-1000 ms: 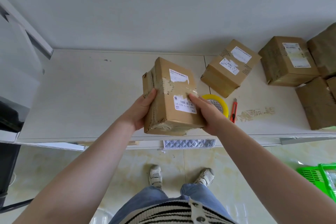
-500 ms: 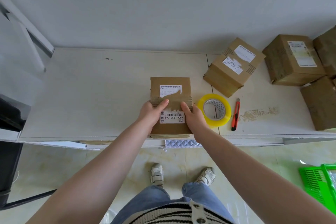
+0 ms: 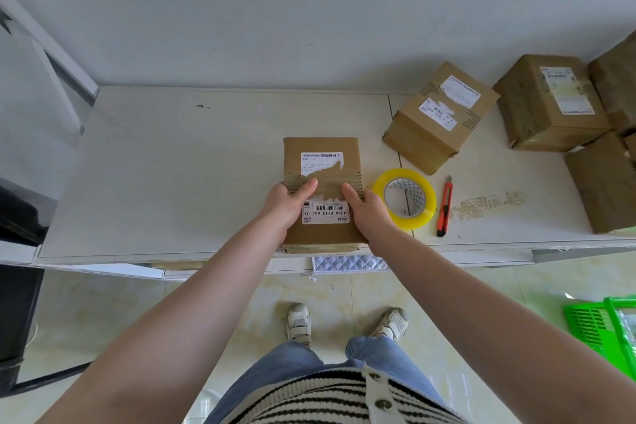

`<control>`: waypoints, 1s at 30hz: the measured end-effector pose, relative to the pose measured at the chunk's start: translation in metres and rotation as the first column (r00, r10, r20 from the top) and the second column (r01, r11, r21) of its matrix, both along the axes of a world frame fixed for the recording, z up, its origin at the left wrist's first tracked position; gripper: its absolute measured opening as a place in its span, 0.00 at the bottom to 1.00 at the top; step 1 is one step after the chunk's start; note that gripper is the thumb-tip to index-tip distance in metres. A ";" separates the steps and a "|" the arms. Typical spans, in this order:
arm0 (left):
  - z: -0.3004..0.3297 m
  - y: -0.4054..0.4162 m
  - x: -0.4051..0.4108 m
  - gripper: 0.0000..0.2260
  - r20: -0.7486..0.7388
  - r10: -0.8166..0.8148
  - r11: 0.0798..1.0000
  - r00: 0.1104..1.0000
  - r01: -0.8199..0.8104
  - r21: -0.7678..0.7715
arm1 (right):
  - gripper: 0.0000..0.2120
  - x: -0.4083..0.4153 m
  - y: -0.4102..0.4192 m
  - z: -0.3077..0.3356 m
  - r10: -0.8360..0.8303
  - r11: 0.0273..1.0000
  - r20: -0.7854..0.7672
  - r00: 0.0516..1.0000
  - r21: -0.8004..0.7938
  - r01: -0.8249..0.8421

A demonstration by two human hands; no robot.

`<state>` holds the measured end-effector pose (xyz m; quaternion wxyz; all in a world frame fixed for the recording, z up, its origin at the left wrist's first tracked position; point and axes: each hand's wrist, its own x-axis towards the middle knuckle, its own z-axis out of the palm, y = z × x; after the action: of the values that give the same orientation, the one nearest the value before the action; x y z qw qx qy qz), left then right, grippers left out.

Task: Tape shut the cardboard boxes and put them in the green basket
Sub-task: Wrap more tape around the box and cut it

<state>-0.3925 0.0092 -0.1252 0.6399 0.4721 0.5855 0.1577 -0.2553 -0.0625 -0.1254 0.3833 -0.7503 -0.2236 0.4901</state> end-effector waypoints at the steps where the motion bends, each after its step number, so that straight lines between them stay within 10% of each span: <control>1: 0.000 0.000 0.000 0.14 0.004 0.000 1.000 1.000 0.000 0.000 | 0.10 0.000 0.000 0.001 -0.003 1.000 -0.008 1.000 0.002 0.003; 7: 0.013 0.007 -0.006 0.16 0.003 -0.081 0.996 0.997 0.081 0.036 | 0.21 0.003 0.002 0.014 0.013 0.999 -0.005 1.000 -0.031 -0.013; 12: 0.057 0.040 -0.025 0.13 -0.081 -0.569 0.786 0.818 0.570 0.240 | 0.54 0.040 0.028 0.066 0.259 0.923 0.477 0.840 0.134 -0.360; 18: 0.114 0.065 -0.017 0.22 -0.399 -0.772 0.419 0.495 0.868 0.266 | 0.25 0.064 0.034 0.102 0.558 0.814 0.039 0.829 0.167 -0.556; 22: 0.117 0.059 -0.010 0.37 -0.619 -0.570 0.398 0.540 0.841 0.367 | 0.20 0.065 0.017 0.091 0.416 0.881 0.044 0.908 0.227 -0.415; 25: 0.115 0.043 0.001 0.45 -0.843 -0.070 0.240 0.533 0.830 0.504 | 0.14 0.071 0.000 0.081 0.250 0.949 -0.055 0.967 0.214 -0.233; 30: 0.116 0.007 0.026 0.53 -0.552 0.345 0.347 0.759 0.443 0.827 | 0.14 0.069 -0.024 0.078 -0.044 0.975 -0.226 0.973 0.201 0.091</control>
<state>-0.3664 0.0160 -0.0094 0.0103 0.7902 0.5514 0.2672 -0.1864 -0.0870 -0.0472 0.4992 -0.6541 -0.2044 0.5303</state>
